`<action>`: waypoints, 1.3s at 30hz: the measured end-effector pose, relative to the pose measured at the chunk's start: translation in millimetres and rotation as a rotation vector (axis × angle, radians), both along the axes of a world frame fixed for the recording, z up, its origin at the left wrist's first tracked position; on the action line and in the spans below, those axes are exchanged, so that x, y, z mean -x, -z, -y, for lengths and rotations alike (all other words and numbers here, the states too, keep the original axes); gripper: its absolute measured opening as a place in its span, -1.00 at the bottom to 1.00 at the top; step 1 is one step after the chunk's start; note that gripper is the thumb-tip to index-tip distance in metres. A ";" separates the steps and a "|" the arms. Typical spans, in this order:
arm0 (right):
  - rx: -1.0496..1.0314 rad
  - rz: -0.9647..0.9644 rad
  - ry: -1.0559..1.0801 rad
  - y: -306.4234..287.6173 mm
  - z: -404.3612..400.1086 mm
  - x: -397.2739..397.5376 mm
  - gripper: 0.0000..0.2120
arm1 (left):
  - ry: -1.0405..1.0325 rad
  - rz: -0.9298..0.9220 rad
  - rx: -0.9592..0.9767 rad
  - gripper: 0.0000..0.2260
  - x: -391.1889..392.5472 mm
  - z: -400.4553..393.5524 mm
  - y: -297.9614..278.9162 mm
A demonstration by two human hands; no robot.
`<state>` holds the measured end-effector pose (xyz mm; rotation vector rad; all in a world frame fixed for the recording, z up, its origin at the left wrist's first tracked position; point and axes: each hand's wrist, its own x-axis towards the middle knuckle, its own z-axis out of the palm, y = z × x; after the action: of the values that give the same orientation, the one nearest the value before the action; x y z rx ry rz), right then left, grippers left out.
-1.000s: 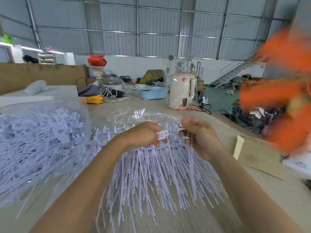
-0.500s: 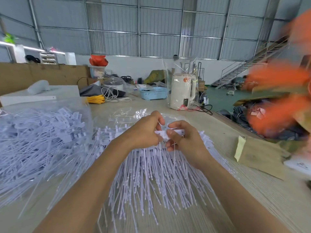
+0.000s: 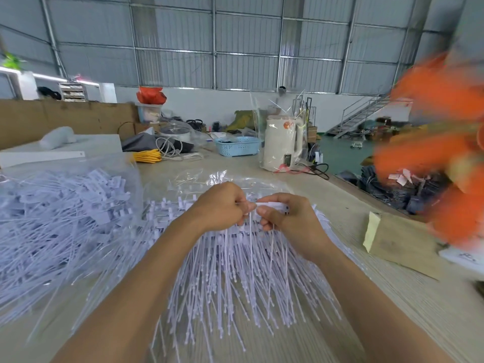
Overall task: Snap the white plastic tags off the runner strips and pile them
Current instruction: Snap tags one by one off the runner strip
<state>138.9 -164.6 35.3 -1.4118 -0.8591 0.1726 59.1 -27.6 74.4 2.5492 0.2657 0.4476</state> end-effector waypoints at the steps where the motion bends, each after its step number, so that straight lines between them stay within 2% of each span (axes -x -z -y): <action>1: 0.006 0.012 0.002 0.0 0.3 0.5 -0.91 | -0.005 0.010 0.009 -0.69 -0.8 0.2 1.1; 8: 0.035 0.066 0.076 -1.1 -1.5 3.4 -0.87 | -0.009 0.066 0.105 -0.62 -5.6 1.8 4.8; 15: 0.041 0.136 0.145 -0.6 -1.9 4.4 -0.93 | -0.034 0.076 0.347 -0.55 -8.5 1.5 4.6; 17: 0.061 0.211 0.181 0.2 -2.5 5.2 -0.89 | -0.023 0.066 0.375 -0.59 -7.7 1.6 3.8; 19: 0.121 0.353 0.303 -1.4 2.9 -0.2 -0.86 | 0.004 0.015 0.433 -0.62 -4.9 0.4 1.3; 20: 0.132 0.365 0.370 -4.2 9.3 -7.2 -0.88 | 0.017 -0.009 0.459 -0.62 -2.6 -0.9 -0.2; 21: 0.091 0.298 0.425 -7.0 17.7 -16.2 -0.90 | 0.008 -0.021 0.453 -0.63 -0.2 -2.9 -1.2; 24: -0.248 -0.042 0.466 -16.5 41.7 -39.6 -0.94 | -0.109 0.055 0.352 -0.68 1.7 -8.7 -2.3; 26: -0.339 -0.122 0.403 -16.3 43.5 -42.9 -0.93 | -0.165 0.102 0.309 -0.67 -0.4 -9.1 -0.1; 34: -0.188 0.020 0.180 -5.0 8.1 -13.4 -0.91 | -0.185 0.085 0.019 -0.61 -3.4 -10.6 10.7; 39: -0.159 0.032 0.080 -1.8 -4.9 -3.4 -0.90 | -0.173 0.048 -0.073 -0.79 -2.6 -11.2 9.7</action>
<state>142.2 -159.7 37.1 -1.3006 -0.8233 0.0201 61.7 -16.4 64.7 2.5935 0.4626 0.5930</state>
